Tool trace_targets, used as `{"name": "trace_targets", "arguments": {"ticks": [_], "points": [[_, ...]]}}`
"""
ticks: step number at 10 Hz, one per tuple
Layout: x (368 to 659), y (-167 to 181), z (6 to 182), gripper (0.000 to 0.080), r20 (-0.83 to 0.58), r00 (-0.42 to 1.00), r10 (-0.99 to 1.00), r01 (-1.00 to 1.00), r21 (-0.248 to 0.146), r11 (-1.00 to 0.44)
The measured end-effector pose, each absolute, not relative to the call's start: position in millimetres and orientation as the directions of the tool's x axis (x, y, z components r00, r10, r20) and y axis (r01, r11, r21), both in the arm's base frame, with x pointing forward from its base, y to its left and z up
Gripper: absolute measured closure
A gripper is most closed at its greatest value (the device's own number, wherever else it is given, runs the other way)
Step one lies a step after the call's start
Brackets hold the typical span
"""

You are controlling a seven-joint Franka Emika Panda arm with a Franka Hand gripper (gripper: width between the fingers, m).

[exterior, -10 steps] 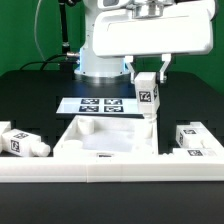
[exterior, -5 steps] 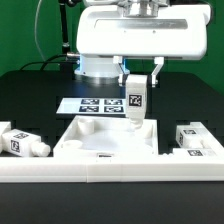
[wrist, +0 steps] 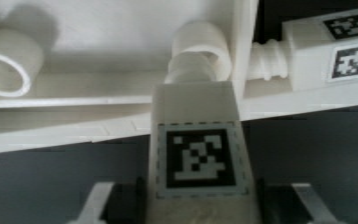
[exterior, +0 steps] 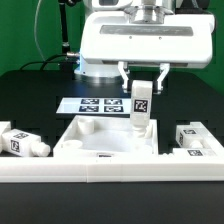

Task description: Assemble one leg

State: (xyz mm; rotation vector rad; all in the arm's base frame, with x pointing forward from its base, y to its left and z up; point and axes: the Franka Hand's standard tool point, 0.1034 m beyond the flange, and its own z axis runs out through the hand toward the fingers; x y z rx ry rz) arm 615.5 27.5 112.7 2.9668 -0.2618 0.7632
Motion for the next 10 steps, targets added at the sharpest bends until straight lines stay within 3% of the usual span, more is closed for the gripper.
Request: {"name": "trace_targets", "arguments": {"ticks": [5,10], "points": [[624,25,100.1,0.0512,0.489,0.865,-0.113,-0.158,0.051,-0.986],[625,30,100.1,0.0512,0.511,0.852,-0.117,-0.162,0.045,-0.986]]}}
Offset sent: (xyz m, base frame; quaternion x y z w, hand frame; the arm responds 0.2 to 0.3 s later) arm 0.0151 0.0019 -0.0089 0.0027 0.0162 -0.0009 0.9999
